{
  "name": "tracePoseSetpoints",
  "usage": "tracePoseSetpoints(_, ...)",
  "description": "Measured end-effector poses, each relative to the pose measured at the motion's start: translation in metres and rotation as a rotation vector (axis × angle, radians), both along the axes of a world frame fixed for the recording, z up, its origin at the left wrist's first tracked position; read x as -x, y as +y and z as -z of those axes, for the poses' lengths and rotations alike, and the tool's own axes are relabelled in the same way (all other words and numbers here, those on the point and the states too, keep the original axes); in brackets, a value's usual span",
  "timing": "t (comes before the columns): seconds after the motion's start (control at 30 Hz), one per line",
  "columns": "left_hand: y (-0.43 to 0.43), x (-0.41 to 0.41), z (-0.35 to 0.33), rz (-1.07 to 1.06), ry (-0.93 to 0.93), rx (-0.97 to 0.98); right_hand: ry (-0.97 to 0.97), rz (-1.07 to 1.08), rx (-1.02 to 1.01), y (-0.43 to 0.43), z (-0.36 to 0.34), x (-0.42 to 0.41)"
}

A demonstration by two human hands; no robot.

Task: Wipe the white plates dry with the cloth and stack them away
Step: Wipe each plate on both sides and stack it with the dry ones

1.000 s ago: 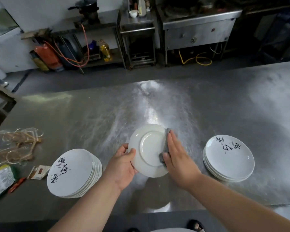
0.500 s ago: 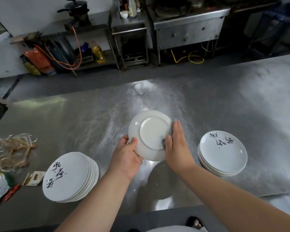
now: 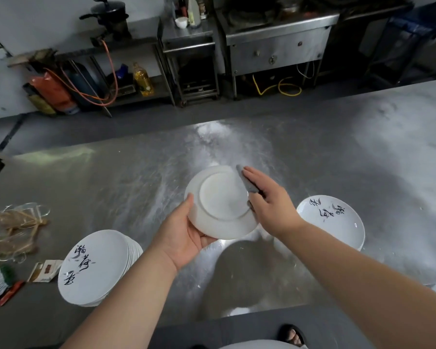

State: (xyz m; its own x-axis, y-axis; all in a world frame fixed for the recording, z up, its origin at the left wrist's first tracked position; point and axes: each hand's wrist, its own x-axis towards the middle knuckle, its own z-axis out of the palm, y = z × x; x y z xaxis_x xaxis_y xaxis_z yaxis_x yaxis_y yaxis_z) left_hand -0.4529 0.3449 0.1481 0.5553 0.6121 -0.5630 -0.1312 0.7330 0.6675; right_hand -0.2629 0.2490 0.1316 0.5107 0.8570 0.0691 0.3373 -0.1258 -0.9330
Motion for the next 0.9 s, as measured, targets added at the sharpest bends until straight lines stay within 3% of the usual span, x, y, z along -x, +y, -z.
tracePoseSetpoints(0.1,0.000,-0.003,0.005,-0.096,-0.013,0.008,-0.156,-0.080,0.000,-0.005,0.010,0.020)
tracePoseSetpoints(0.27,-0.016,-0.010,0.013,-0.176,-0.086,0.049,-0.227,-0.131,0.186,-0.033,0.039,0.078)
tracePoseSetpoints(0.4,-0.016,-0.015,0.014,-0.189,-0.126,0.023,-0.194,0.008,0.103,0.001,0.021,0.039)
tracePoseSetpoints(0.57,-0.025,-0.024,0.013,-0.172,-0.105,0.013,-0.119,0.068,0.141,-0.015,0.029,0.092)
tracePoseSetpoints(0.67,-0.031,-0.021,0.013,-0.142,-0.104,-0.049,-0.078,0.106,0.084,-0.009,0.034,0.078)
tracePoseSetpoints(0.77,-0.023,-0.015,0.006,-0.138,-0.116,-0.102,-0.124,0.061,-0.018,0.003,0.025,0.035)
tracePoseSetpoints(0.9,-0.010,-0.014,-0.002,-0.152,-0.122,-0.034,-0.176,-0.043,-0.091,0.009,0.015,0.022)
